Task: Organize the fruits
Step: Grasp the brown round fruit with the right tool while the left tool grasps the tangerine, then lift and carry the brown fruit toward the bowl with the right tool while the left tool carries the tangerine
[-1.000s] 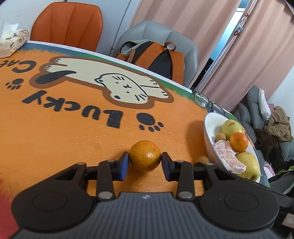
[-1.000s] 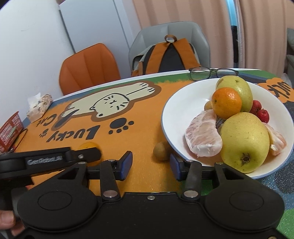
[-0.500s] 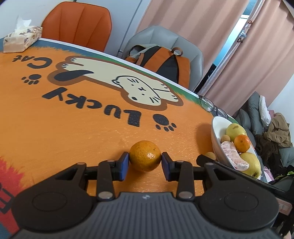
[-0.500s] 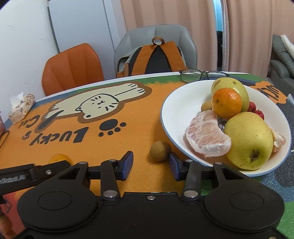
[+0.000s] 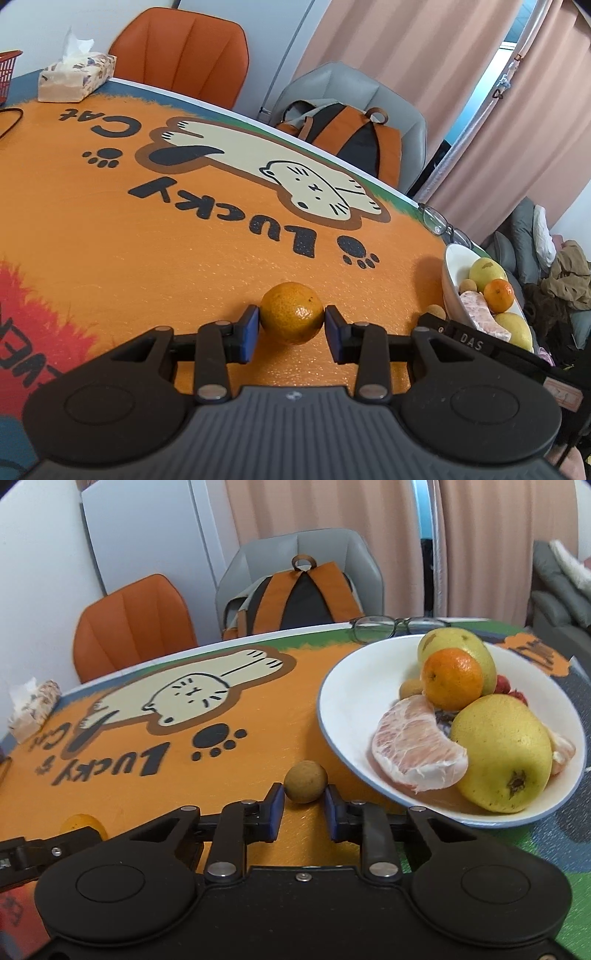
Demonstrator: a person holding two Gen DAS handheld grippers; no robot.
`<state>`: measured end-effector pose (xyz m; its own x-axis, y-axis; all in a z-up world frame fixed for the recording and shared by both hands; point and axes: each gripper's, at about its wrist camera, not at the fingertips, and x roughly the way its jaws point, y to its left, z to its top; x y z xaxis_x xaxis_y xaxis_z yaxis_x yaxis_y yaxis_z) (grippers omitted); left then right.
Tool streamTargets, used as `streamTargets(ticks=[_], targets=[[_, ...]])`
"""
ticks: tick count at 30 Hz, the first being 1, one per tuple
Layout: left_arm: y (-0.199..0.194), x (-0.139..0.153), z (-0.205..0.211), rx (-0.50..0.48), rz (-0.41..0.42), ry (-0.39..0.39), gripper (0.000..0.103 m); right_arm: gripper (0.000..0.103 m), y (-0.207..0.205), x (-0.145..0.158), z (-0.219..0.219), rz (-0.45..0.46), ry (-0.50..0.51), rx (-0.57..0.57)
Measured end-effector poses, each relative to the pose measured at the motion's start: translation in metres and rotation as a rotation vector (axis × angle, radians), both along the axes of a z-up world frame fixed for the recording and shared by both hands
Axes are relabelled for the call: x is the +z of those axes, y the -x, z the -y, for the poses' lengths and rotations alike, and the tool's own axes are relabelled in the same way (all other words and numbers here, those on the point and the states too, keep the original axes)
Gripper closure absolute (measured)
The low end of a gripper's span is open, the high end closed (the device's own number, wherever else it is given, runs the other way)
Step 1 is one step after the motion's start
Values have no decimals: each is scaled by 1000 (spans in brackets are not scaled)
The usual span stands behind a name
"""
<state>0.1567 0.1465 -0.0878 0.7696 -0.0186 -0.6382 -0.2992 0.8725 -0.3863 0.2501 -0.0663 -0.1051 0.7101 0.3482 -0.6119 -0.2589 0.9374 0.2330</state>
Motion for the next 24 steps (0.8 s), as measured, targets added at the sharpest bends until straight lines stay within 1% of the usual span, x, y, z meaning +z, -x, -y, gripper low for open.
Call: streamTargets(ticks=[5, 9, 20, 24], targets=[[0, 5, 3, 8, 7, -13, 66, 78, 7, 4, 0, -11, -14, 41], [1, 12, 5, 16, 15, -27, 66, 78, 13, 13, 1, -8, -32, 77], [3, 41, 23, 4, 54, -73, 66, 78, 26, 45, 11, 34, -84, 148], [3, 49, 31, -10, 64, -84, 66, 78, 29, 52, 16, 40, -96, 169]])
